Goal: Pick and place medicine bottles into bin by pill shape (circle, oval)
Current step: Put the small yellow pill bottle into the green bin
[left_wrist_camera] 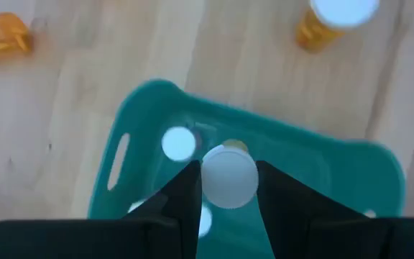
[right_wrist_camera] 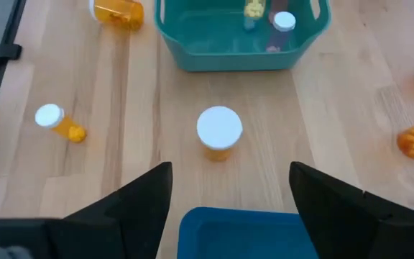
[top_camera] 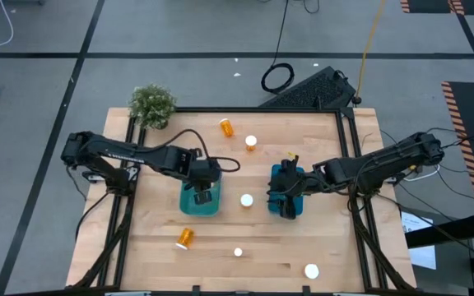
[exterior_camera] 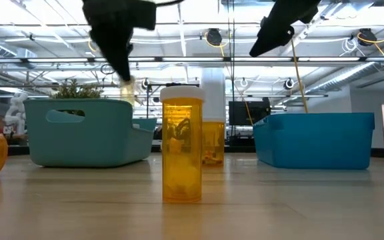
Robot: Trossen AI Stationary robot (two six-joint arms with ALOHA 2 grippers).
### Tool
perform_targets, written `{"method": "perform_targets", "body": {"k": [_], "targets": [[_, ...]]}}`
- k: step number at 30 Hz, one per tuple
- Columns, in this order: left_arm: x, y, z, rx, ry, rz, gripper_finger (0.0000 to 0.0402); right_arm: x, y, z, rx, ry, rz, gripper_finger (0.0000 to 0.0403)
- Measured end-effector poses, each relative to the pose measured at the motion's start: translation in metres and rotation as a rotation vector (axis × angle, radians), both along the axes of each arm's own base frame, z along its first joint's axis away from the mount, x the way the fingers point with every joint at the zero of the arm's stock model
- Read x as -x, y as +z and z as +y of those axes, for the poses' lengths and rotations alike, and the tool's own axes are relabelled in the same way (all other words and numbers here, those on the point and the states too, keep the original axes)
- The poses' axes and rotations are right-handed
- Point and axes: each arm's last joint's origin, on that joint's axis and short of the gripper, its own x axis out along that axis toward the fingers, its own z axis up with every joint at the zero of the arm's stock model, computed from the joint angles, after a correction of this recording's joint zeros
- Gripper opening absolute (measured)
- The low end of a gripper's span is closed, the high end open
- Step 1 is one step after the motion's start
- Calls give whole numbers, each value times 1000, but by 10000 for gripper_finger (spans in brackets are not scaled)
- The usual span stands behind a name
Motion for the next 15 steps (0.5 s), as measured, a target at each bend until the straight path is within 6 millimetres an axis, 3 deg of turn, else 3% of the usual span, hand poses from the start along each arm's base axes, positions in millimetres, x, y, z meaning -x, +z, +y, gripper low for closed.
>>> {"method": "perform_targets", "body": {"k": [10, 15], "targets": [[6, -39, -10, 6, 27, -5, 122, -4, 4, 1, -14, -1, -60, 272], [8, -44, -13, -12, 40, -16, 122, -5, 6, 1, -20, -1, -80, 272]]}}
